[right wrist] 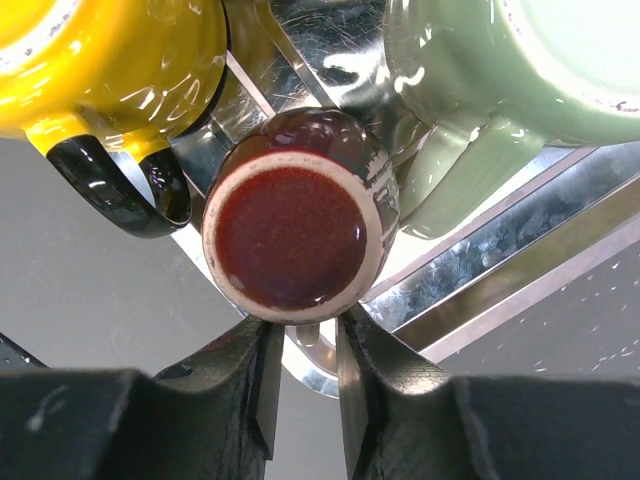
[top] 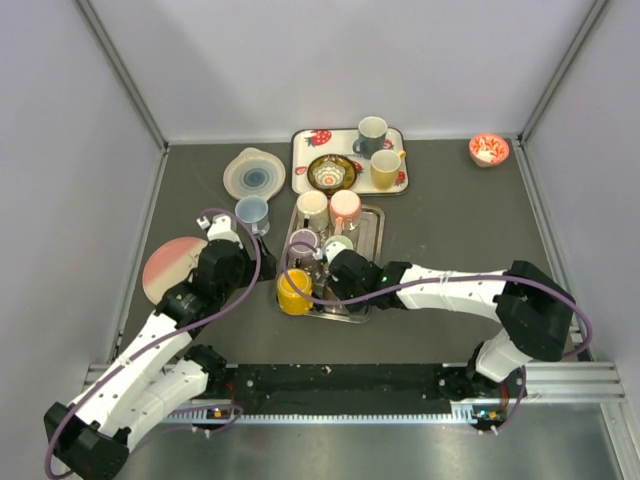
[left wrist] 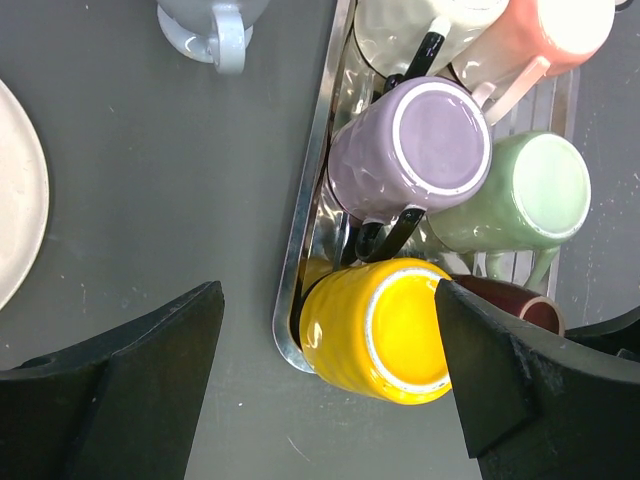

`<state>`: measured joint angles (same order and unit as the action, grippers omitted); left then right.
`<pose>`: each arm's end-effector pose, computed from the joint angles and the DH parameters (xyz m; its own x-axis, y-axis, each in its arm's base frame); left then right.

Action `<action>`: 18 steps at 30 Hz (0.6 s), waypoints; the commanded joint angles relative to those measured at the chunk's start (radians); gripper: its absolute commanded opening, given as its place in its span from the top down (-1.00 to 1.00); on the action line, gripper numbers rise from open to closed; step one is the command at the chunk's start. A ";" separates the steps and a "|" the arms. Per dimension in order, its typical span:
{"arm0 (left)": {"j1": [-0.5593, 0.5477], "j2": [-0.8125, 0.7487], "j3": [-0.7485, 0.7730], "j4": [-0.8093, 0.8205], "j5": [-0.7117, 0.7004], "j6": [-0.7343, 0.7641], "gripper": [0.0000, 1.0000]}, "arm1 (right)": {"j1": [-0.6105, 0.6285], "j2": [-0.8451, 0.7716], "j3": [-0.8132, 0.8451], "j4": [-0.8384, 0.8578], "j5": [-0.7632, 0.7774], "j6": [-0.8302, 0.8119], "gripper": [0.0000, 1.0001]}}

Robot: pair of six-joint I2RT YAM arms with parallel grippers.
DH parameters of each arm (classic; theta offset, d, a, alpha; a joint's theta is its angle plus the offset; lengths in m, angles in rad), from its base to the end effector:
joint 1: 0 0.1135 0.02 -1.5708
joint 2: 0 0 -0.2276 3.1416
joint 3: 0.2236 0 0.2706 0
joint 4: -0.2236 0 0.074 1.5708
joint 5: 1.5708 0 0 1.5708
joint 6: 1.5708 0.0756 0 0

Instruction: Turn the mug right side up

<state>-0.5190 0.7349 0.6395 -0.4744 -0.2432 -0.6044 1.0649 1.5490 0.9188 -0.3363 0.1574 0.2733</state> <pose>0.2206 -0.1050 0.2212 -0.5590 -0.3159 -0.7667 -0.0149 0.9283 -0.3716 0.1790 0.2987 0.1117 -0.6055 -0.5429 -0.5819 -0.6827 0.7302 0.0292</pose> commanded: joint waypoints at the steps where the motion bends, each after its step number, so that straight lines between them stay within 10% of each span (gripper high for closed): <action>1: -0.003 -0.019 -0.003 0.036 0.001 -0.001 -0.82 | 0.007 0.008 0.048 0.031 0.025 0.009 0.55; 9: -0.003 -0.020 -0.011 0.036 0.008 -0.008 -0.82 | 0.007 0.005 0.045 0.020 0.025 0.020 1.00; 18: -0.003 -0.046 -0.001 0.025 -0.004 -0.011 -0.82 | 0.013 -0.118 0.000 -0.009 0.017 0.017 1.00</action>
<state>-0.5190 0.7151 0.6292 -0.4725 -0.2398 -0.6052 1.0653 1.5368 0.9173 -0.3458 0.1654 0.2886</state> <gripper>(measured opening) 0.910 0.032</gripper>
